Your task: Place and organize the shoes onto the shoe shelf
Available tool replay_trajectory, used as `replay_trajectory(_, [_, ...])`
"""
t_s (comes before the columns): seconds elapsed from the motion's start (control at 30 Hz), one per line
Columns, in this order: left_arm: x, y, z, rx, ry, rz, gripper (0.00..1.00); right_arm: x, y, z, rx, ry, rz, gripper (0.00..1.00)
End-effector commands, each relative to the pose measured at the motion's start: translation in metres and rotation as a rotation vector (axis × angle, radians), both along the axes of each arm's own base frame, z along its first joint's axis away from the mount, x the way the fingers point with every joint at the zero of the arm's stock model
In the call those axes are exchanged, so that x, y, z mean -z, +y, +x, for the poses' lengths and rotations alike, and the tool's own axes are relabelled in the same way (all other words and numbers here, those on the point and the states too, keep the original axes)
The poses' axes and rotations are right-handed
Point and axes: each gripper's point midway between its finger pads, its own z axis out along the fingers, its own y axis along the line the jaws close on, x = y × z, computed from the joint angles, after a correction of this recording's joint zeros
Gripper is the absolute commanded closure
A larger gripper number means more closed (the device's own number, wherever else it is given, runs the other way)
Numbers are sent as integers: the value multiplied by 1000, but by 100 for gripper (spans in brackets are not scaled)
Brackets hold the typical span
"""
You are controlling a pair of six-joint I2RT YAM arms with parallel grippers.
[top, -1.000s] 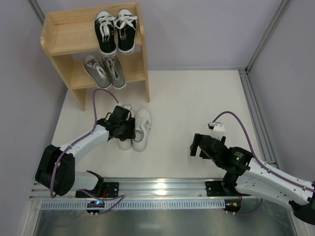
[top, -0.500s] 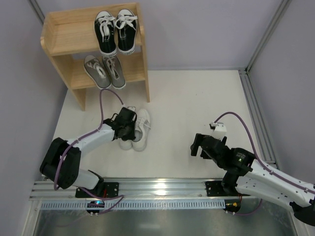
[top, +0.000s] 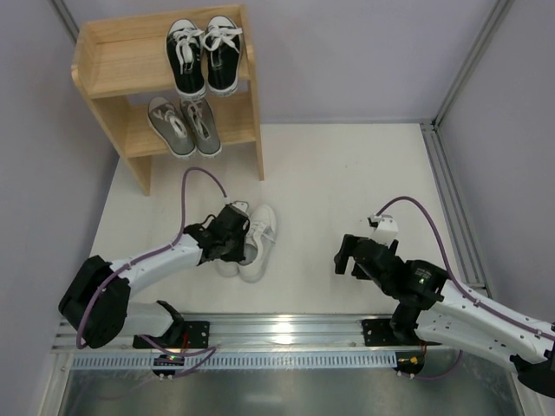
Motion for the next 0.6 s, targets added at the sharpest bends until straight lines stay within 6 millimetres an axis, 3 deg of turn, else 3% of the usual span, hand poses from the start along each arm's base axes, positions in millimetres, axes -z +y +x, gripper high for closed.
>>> replay_trajectory(0.0, [-24, -22, -17, 45, 6, -130, 100, -4, 1, 3, 3, -30, 22, 3])
replay_trajectory(0.07, [-33, -23, -22, 60, 2, -136, 100, -6, 1, 3, 4, -35, 31, 3])
replay_trajectory(0.23, [-90, -25, -23, 93, -96, -163, 100, -6, 0, 3, 9, -40, 31, 3])
replay_trajectory(0.3, [-102, -19, -27, 87, -120, -145, 100, -6, 0, 4, 11, -42, 35, 3])
replay_trajectory(0.33, [-124, -17, -23, 73, -180, -163, 100, -5, 0, 3, 8, -39, 35, 3])
replay_trajectory(0.4, [-140, -12, -30, 80, -205, -159, 100, -4, 0, 2, 8, -38, 39, 3])
replay_trajectory(0.43, [-161, -12, -30, 81, -247, -187, 100, -4, 0, 2, 8, -39, 40, 3])
replay_trajectory(0.53, [-197, 3, -35, 67, -317, -190, 100, -5, 0, 2, 9, -42, 41, 3])
replay_trajectory(0.57, [-224, 2, -35, 69, -367, -231, 100, -5, -1, 2, 8, -42, 40, 3])
